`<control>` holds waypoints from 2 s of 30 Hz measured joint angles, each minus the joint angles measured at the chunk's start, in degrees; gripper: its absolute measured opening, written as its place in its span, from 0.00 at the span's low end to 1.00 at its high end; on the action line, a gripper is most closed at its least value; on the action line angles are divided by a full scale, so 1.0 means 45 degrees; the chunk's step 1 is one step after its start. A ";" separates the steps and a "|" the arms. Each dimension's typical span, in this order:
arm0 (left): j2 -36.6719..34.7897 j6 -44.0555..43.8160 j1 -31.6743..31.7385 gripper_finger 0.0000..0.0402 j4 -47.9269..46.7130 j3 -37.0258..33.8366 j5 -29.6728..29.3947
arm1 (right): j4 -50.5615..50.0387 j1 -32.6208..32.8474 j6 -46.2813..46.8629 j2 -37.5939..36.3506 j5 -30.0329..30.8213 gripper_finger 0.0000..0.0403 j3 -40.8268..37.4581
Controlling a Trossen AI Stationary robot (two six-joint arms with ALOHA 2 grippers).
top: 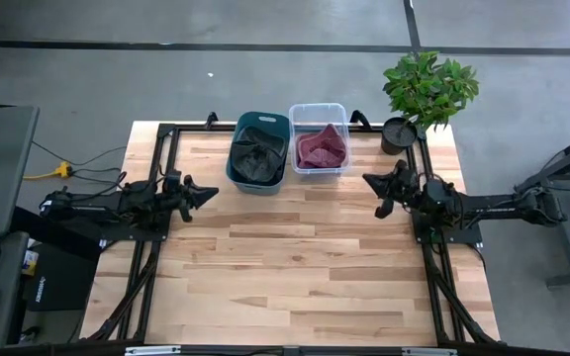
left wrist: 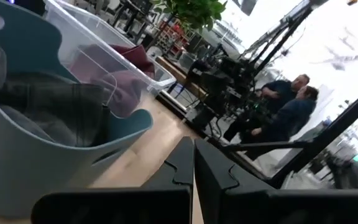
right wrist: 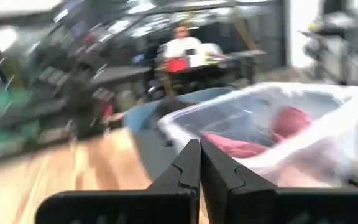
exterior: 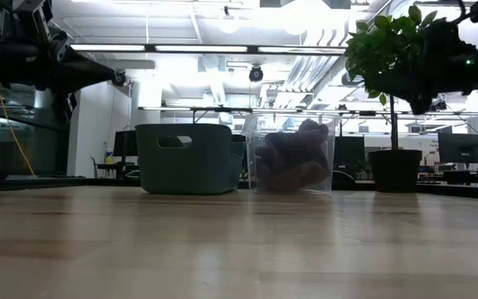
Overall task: Pick & Place hat
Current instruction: Return to Home Position
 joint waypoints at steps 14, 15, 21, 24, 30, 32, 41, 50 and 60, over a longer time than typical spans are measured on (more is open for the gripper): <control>0.0005 0.1498 0.0003 0.00 0.0066 0.0000 -0.0573 | -0.0795 -0.0073 -0.2239 0.0000 -0.2356 0.00 0.0000; 0.0005 0.1498 0.0005 0.00 0.0068 0.0000 -0.0571 | -0.0788 -0.0073 -0.2263 0.0000 -0.2324 0.00 -0.0002; 0.0005 0.2647 0.0005 0.00 0.0063 0.0000 -0.0440 | -0.0788 -0.0075 -0.2271 0.0010 -0.1634 0.00 -0.0005; 0.0004 0.3401 0.0005 0.00 0.0058 0.0000 -0.0148 | -0.0788 -0.0078 -0.2271 0.0010 -0.1549 0.00 -0.0005; 0.0005 0.3483 0.0005 0.00 -0.0024 0.0000 0.0370 | -0.0785 -0.0073 -0.2239 0.0010 -0.1547 0.00 -0.0005; 0.0005 0.3480 0.0000 0.00 -0.0019 0.0000 0.0403 | -0.0786 -0.0074 -0.2230 0.0010 -0.1548 0.00 -0.0005; 0.0005 0.3475 0.0000 0.00 -0.0019 0.0000 0.0355 | -0.0783 -0.0073 -0.2187 0.0010 -0.1550 0.00 -0.0010; 0.0005 0.3455 0.0000 0.00 -0.0015 0.0000 0.0340 | -0.0783 -0.0073 -0.2183 0.0010 -0.1550 0.00 -0.0010; 0.0002 0.3451 0.0000 0.00 -0.0015 0.0000 0.0308 | -0.0782 -0.0073 -0.2179 0.0010 -0.1550 0.00 -0.0015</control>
